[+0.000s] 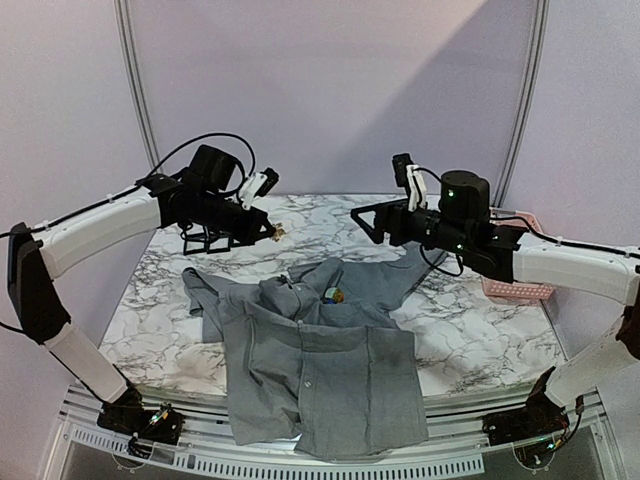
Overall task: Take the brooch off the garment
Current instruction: Place the brooch in the brooch box.
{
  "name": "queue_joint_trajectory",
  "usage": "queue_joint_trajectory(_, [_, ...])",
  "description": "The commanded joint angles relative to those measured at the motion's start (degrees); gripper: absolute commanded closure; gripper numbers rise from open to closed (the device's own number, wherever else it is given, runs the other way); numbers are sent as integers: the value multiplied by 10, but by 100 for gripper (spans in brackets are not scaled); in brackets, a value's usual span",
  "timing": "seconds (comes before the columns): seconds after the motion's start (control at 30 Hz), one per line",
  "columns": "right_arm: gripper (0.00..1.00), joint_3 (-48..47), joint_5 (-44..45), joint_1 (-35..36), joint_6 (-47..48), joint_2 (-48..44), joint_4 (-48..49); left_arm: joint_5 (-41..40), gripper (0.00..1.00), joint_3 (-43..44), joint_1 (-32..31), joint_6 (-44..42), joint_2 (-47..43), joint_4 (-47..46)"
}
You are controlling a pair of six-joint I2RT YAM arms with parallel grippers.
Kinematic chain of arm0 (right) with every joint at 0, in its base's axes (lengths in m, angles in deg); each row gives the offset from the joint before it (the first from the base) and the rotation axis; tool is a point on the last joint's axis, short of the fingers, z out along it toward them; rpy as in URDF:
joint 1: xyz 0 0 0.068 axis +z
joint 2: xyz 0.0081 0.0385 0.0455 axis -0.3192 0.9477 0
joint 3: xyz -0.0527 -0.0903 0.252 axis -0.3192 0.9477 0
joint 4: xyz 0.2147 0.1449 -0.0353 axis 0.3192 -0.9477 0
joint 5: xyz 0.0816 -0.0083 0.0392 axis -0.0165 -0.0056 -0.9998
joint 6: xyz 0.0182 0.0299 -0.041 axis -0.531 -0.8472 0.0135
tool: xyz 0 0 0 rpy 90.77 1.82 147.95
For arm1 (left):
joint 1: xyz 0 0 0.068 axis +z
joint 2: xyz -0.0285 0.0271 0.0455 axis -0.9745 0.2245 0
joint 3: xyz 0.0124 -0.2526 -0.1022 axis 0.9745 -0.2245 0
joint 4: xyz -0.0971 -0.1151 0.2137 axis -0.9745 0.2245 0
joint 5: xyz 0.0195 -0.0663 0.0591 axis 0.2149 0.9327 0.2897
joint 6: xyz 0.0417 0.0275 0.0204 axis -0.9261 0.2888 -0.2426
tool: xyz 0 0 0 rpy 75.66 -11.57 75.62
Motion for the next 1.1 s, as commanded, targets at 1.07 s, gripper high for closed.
queue_joint_trajectory(1.07, [13, 160, 88, -53, 12, -200, -11, -512, 100, 184, 179, -79, 263, 116])
